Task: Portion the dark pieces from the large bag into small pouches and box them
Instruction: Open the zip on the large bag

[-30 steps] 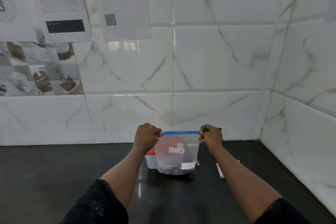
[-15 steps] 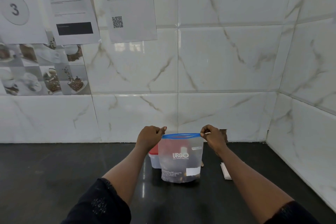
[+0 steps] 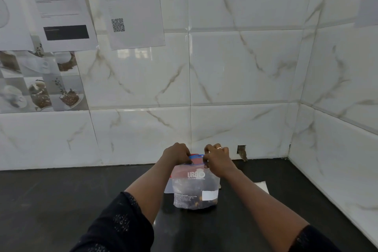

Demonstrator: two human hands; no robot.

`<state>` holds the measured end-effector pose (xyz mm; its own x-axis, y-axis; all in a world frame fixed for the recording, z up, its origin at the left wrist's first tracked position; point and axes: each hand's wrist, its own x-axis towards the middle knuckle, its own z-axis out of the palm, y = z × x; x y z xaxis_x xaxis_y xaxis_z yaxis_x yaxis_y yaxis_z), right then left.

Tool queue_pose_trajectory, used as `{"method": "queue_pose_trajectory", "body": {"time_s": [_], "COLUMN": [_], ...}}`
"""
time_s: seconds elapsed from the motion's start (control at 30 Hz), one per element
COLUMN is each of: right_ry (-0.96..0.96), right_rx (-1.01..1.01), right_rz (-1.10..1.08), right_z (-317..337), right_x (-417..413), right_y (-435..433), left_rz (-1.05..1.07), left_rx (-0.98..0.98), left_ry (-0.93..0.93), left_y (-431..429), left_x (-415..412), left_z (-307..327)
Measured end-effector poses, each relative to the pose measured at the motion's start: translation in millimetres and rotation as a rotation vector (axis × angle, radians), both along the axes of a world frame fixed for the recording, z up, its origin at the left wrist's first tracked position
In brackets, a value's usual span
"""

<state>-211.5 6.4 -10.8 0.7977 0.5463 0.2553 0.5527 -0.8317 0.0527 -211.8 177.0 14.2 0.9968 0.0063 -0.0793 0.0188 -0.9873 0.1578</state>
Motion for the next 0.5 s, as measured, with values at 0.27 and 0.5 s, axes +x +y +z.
{"method": "queue_pose_trajectory", "body": {"time_s": [0.27,0.5], "right_ry": [0.137,0.241], "right_rx": [-0.06,-0.119], "right_rz": [0.119,0.095], "right_z": [25,34], "right_x": [-1,-7], "right_y": [5,2], "left_rz": [0.103,0.169], "left_rx": [0.031,-0.108], "left_ry": [0.032,-0.181], "left_y": [-5,-10], "left_x": [13,10], "left_z": [6,5]}}
